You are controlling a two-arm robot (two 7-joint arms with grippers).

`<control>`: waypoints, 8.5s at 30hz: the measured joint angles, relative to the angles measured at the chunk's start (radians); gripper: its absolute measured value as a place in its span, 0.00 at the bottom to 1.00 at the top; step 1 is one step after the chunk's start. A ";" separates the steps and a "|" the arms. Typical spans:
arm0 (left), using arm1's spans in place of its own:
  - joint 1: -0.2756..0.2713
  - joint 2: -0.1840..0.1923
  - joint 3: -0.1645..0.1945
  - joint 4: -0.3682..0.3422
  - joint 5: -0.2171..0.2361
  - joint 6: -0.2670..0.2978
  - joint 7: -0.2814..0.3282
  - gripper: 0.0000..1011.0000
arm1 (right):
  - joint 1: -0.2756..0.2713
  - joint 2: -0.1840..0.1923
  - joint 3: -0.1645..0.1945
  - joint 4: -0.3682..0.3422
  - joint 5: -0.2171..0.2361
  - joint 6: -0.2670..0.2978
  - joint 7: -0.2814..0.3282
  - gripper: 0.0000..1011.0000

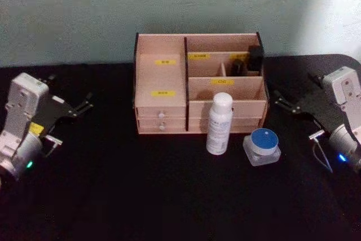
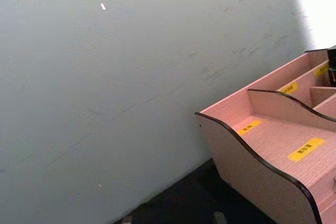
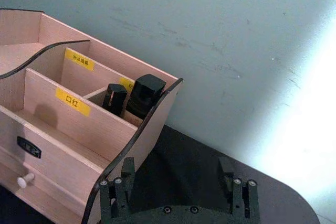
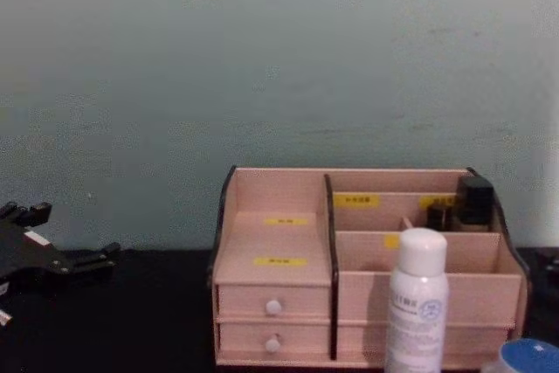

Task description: Pick up the facial cleanser and watermelon frost from the table and place them into the tiered storage box.

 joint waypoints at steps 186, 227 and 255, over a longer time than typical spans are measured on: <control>0.000 0.000 0.000 0.000 0.000 0.000 0.000 0.99 | 0.032 -0.164 0.032 0.095 0.142 0.013 0.611 0.59; 0.000 0.000 0.000 0.000 0.000 0.000 0.000 0.99 | 0.039 -0.128 0.052 -0.012 0.233 0.003 0.662 0.59; 0.000 0.000 0.000 0.000 0.000 0.000 0.000 0.99 | 0.233 -0.245 0.076 0.180 0.191 -0.099 0.592 0.59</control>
